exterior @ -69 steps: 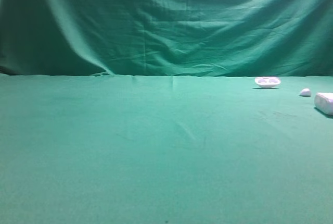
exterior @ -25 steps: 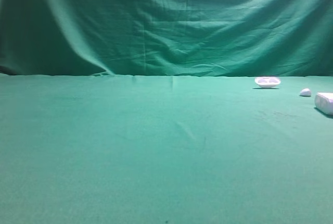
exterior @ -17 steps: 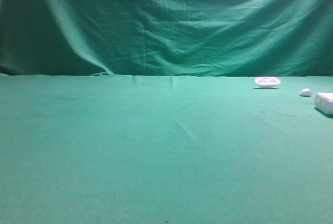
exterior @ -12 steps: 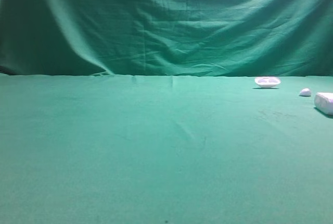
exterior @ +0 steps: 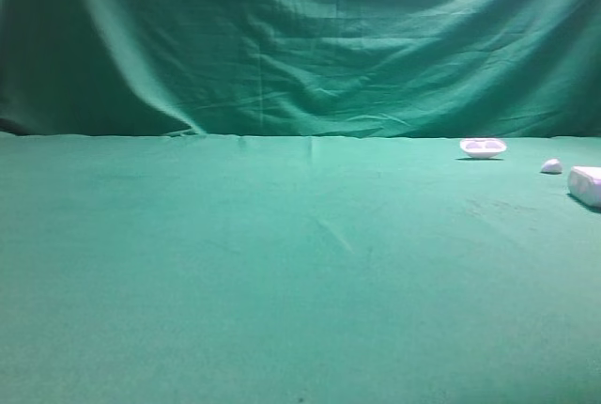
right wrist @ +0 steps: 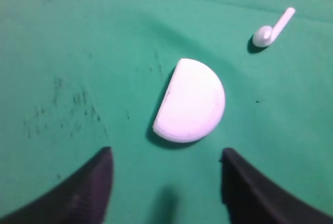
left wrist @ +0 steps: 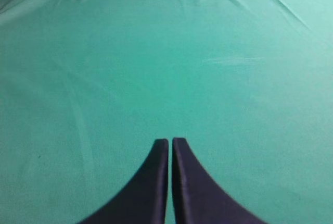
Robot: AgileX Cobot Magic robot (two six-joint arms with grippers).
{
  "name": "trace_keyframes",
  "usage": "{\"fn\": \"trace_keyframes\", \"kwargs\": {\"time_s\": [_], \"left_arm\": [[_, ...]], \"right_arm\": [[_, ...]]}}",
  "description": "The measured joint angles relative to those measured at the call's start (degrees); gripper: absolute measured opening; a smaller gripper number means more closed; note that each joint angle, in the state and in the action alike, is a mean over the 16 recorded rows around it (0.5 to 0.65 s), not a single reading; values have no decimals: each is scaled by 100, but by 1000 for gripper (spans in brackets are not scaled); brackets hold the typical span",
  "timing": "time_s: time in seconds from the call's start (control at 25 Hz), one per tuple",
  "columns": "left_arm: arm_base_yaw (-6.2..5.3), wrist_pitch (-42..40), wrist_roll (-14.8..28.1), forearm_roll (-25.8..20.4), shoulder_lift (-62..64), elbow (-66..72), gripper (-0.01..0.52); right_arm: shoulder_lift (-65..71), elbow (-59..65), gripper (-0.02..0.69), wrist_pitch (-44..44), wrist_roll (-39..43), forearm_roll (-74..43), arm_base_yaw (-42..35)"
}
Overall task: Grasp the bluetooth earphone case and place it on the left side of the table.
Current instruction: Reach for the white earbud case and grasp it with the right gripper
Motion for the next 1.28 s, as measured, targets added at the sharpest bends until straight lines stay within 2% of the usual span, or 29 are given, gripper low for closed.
{"fn": "trace_keyframes", "kwargs": {"time_s": [0.2,0.36,0.84,1.28], "left_arm": [[0,0,0,0,0,0,0],[0,0,0,0,0,0,0],[0,0,0,0,0,0,0],[0,0,0,0,0,0,0]], "right_arm": [[583,-224,589,-86,365,-18,-2],[946,-419,640,-85,602,-63,-19],[1510,-684,576,-81,654,-274,-92],[1640,-1092,400,247,672,-344,-80]]}}
